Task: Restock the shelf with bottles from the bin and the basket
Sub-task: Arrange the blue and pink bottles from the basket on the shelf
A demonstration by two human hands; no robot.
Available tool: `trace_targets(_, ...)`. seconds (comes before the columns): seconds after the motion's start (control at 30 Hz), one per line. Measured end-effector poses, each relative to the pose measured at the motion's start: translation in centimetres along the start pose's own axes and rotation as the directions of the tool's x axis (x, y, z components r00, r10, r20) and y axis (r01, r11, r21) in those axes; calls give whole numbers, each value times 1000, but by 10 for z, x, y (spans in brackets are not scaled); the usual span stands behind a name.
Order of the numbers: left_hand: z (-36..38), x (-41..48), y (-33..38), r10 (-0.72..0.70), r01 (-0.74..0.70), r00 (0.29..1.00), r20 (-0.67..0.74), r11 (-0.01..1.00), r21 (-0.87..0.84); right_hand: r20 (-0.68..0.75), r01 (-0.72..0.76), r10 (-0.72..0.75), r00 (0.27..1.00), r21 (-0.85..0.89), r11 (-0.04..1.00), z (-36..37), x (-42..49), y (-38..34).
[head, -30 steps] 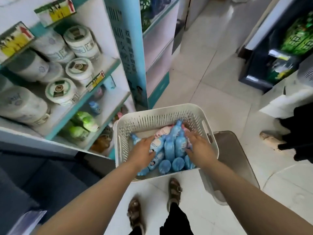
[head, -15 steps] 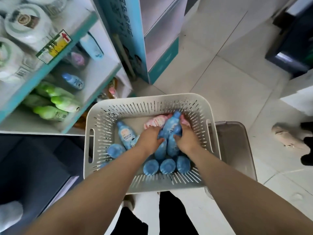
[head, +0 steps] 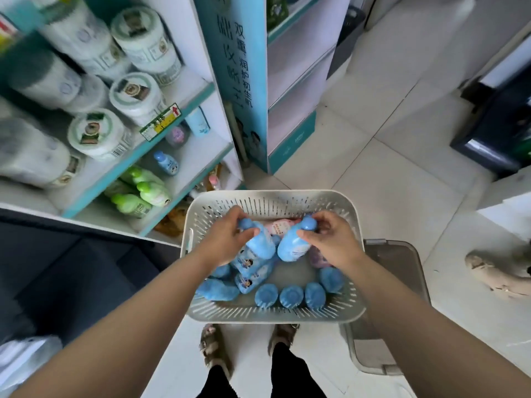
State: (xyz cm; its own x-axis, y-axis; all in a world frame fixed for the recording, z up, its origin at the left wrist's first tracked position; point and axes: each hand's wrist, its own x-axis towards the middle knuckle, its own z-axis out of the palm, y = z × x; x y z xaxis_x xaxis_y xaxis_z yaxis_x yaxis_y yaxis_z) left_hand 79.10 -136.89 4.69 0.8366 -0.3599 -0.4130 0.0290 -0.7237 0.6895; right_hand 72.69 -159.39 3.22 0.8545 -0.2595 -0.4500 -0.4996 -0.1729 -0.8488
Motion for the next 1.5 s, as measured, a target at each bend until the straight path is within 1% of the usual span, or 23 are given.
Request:
trace_targets(0.1, -38, -27, 12, -55, 32, 985, -167, 990, -138, -19, 101, -99, 995, 103, 990, 3, -13, -49)
trace_targets(0.2, -71, -59, 18, -113, 30, 948, -296, 962, -271, 32, 187, -193, 981, 139, 973, 11, -29, -92)
trace_targets(0.3, -102, -100, 20, -170, 14, 913, -370, 922, -387, 126, 271, -287, 949, 134, 953, 27, -49, -130)
trace_targets(0.37, -122, -129, 20, -187, -29, 892, -411, 885, -465, 171, 334, -354, 920, 135, 933, 41, -65, -154)
trace_targets(0.4, -131, -145, 20, -176, -59, 879, -442, 882, -468, 195, 358, -381, 904, 144, 922, 49, -75, -166)
trace_targets(0.5, -161, -190, 18, -115, -137, 827, -550, 908, -396, 277, 441, -455, 846, 113, 890, 75, -106, -196)
trace_targets(0.67, -204, -284, 3, -122, -230, 712, -691, 890, -394, 356, 622, -604, 713, 77, 779, 131, -176, -242)
trace_targets(0.83, -225, -401, -35, -154, -310, 546, -823, 876, -369, 411, 734, -703, 581, 109, 670, 205, -266, -267)
trace_targets(0.9, -233, -458, -56, -164, -301, 472, -866, 893, -334, 442, 762, -724, 529, 127, 635, 243, -310, -272)
trace_targets(0.97, -242, -517, -79, -168, -257, 408, -898, 922, -289, 466, 787, -746, 476, 153, 598, 280, -357, -277)
trace_targets(1.0, -245, -535, -84, -159, -248, 391, -907, 930, -270, 470, 799, -759, 451, 166, 577, 290, -373, -280)
trace_targets(1.03, -248, -568, -95, -158, -223, 354, -922, 943, -247, 489, 815, -773, 405, 192, 548, 311, -399, -281)
trace_targets(1.17, -259, -665, -122, -159, -171, 237, -958, 964, -202, 529, 835, -803, 276, 282, 473, 368, -480, -289)
trace_targets(1.27, -272, -732, -145, -170, -87, 139, -975, 979, -183, 553, 843, -815, 173, 346, 413, 409, -536, -299)
trace_targets(1.37, -288, -783, -165, -181, -28, 22, -983, 983, -181, 580, 846, -810, 82, 389, 364, 447, -577, -312)
trace_targets(1.5, -309, -834, -192, -204, -12, -151, -967, 979, -204, 575, 850, -818, -22, 441, 288, 502, -620, -329)
